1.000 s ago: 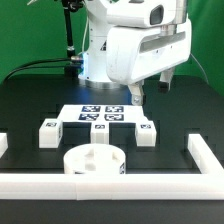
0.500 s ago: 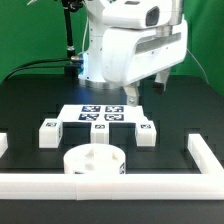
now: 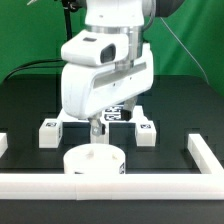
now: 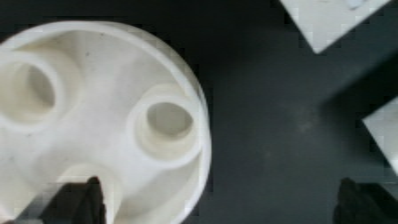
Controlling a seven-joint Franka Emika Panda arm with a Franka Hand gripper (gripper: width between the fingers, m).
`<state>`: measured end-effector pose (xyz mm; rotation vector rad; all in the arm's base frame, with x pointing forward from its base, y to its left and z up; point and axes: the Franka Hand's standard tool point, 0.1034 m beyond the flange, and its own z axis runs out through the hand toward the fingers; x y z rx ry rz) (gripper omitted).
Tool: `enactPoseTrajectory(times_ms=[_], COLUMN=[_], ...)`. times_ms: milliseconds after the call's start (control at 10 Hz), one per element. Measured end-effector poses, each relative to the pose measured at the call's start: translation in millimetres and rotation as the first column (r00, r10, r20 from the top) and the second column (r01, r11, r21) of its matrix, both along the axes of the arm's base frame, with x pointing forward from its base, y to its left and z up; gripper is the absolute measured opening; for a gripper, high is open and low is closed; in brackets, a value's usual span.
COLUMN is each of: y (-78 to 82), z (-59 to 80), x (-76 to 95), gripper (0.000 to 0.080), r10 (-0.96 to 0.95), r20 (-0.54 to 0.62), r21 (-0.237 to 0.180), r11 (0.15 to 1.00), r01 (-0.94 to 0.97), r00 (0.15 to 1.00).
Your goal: Assemble stool
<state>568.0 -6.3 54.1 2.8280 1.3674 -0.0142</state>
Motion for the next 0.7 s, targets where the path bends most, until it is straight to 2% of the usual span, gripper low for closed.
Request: enactPoseTrajectory(times_ms=[200,300,500,700], y=[-6.7,-7.2,-6.7,-6.7], z=[-22.4,-29.2,-36.3,-37.3], x=[-0.4,1.1,-2.4,-2.9], gripper=[0.0650,0.0650,0.0650,0.0636], r10=[0.005,0.003,0.003,0.003], r20=[0.003,0.011,0.003,0.001], r21=[0.005,0.007,0.008,0.008], r11=[1.000,1.000,1.000,1.000], r01=[-0.005,-0.003,-0.003,-0.003], r00=[1.000,1.000,1.000,1.000])
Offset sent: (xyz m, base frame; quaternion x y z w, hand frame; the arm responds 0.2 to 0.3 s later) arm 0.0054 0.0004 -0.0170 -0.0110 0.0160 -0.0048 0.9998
